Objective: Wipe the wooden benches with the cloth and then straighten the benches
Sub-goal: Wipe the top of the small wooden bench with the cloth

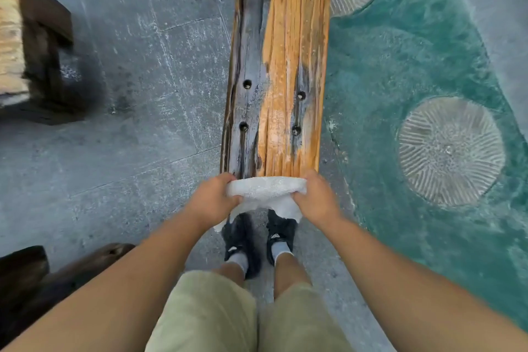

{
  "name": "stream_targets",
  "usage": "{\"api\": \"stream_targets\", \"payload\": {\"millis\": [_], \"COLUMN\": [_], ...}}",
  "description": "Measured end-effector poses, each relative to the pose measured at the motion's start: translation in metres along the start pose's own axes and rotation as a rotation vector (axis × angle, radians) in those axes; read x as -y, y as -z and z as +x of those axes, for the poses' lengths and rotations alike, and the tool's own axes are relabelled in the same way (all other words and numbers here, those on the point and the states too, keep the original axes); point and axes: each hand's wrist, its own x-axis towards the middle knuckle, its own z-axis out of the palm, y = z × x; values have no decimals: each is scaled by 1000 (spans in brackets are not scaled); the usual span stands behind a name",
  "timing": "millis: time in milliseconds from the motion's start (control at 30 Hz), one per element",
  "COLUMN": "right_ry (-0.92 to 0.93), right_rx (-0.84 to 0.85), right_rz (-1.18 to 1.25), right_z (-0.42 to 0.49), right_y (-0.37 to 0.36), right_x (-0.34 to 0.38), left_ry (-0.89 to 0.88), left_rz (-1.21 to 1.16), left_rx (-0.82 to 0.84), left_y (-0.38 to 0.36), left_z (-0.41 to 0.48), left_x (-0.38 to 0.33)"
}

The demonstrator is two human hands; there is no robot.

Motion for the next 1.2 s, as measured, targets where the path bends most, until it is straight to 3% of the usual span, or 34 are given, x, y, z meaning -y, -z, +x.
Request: {"api": "stream_targets", "payload": {"millis": [233, 400, 600, 800, 933, 1200], "right_ry": [-150, -164, -208, 20, 44, 86], "right_rx": [-160, -355, -450, -360, -212, -313], "right_rz": [-1, -21, -48, -174, -263, -333], "right_z": [83, 99, 87, 58, 52, 80], "right_y": [-43, -62, -58, -82, -111, -133], "right_x": [-22, -19, -10, 3, -11, -27], "left_ry": [-5, -87, -122, -185, -143, -222], "left_rz": [58, 174, 350, 350, 389, 478], "left_rx": [1, -146, -350, -307, -235, -294], "left_y": [-24, -27, -39, -78, -98, -124], "left_z": [98, 136, 114, 79, 88, 121], "left_x": [21, 29, 18, 6, 19, 47]}}
